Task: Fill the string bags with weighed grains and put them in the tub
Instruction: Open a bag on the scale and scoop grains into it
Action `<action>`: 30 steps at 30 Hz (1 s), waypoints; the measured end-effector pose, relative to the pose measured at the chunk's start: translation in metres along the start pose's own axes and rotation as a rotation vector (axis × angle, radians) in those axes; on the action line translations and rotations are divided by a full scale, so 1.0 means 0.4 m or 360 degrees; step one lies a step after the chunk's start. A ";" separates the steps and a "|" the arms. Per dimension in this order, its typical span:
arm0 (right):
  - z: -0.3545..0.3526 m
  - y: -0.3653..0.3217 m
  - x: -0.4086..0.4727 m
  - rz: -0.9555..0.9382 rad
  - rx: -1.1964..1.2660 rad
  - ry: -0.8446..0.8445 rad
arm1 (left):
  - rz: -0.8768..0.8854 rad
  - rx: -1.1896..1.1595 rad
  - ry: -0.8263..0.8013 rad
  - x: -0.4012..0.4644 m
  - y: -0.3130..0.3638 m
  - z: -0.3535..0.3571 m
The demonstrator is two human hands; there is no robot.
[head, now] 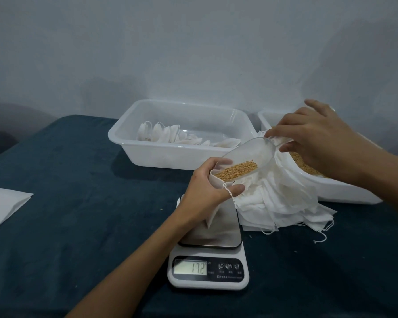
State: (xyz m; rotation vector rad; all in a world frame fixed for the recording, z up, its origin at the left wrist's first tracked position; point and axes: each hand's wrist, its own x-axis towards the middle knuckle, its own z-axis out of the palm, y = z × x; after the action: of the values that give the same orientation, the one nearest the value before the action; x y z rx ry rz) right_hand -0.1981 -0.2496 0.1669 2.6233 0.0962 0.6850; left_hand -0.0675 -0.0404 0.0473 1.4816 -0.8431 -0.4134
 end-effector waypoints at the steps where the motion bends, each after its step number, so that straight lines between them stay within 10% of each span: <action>1: -0.001 -0.002 0.000 0.0003 0.0002 0.0005 | -0.0001 -0.0008 0.0003 0.000 0.001 0.000; 30: -0.005 -0.013 0.005 0.0019 -0.0011 -0.0016 | -0.0016 -0.0028 0.0008 0.002 -0.001 -0.001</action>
State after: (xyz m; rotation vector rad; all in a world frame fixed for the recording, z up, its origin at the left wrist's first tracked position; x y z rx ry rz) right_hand -0.1972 -0.2439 0.1671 2.6225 0.0749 0.6752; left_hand -0.0665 -0.0408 0.0471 1.4705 -0.8264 -0.4238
